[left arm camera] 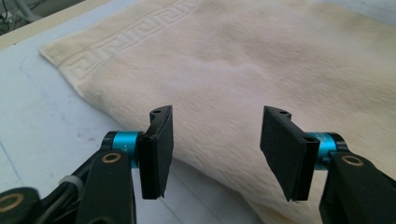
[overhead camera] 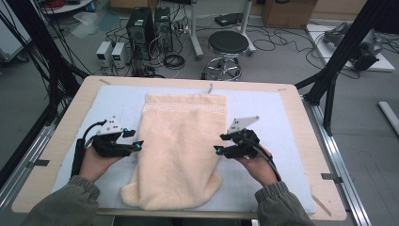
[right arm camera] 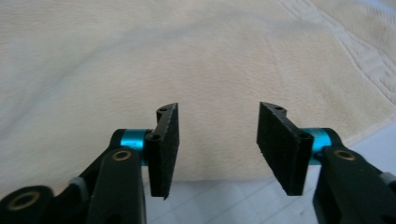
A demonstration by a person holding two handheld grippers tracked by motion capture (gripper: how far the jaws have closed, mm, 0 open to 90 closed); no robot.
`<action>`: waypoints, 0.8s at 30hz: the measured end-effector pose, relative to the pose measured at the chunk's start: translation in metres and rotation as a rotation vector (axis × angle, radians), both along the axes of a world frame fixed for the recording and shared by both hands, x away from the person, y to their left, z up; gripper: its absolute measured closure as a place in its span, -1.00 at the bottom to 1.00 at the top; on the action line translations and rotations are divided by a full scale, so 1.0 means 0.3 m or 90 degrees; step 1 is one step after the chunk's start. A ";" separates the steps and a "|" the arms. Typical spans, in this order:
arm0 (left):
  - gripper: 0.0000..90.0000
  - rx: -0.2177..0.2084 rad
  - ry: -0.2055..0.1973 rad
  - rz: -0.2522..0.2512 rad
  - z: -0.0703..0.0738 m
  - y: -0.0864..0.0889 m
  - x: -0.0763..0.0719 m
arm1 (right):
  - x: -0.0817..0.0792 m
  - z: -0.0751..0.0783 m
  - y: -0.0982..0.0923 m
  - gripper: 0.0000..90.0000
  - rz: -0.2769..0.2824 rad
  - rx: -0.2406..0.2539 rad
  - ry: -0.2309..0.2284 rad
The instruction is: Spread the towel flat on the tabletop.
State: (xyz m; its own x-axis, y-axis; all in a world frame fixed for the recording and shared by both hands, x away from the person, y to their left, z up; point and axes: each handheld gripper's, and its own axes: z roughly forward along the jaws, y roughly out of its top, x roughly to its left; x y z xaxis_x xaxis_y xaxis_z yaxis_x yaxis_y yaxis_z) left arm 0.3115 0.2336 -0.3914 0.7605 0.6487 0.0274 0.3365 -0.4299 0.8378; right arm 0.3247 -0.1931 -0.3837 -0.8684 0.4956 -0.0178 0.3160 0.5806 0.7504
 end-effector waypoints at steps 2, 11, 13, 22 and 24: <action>-0.03 -0.008 -0.009 -0.009 -0.011 0.000 -0.046 | -0.021 -0.011 -0.005 0.09 0.001 0.004 0.004; 0.08 0.013 0.021 -0.089 -0.082 -0.021 -0.164 | -0.142 -0.134 0.034 0.04 0.062 0.021 0.037; 0.20 0.029 0.049 -0.108 -0.110 -0.039 -0.156 | -0.142 -0.153 0.057 0.05 0.070 0.008 0.045; 0.89 0.045 0.045 -0.094 -0.096 -0.097 -0.107 | -0.087 -0.158 0.103 0.85 0.097 -0.022 0.062; 0.90 0.039 0.026 -0.074 -0.075 -0.104 -0.098 | -0.084 -0.143 0.103 0.86 0.096 -0.025 0.053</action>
State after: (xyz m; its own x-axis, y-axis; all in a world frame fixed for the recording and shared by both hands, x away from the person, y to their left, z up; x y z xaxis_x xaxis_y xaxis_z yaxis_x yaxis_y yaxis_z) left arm 0.2820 0.2024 -0.4140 0.8319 0.5540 0.0317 0.3143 -0.5175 0.7959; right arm 0.2994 -0.1622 -0.4267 -0.9322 0.3597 0.0414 0.2835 0.6540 0.7014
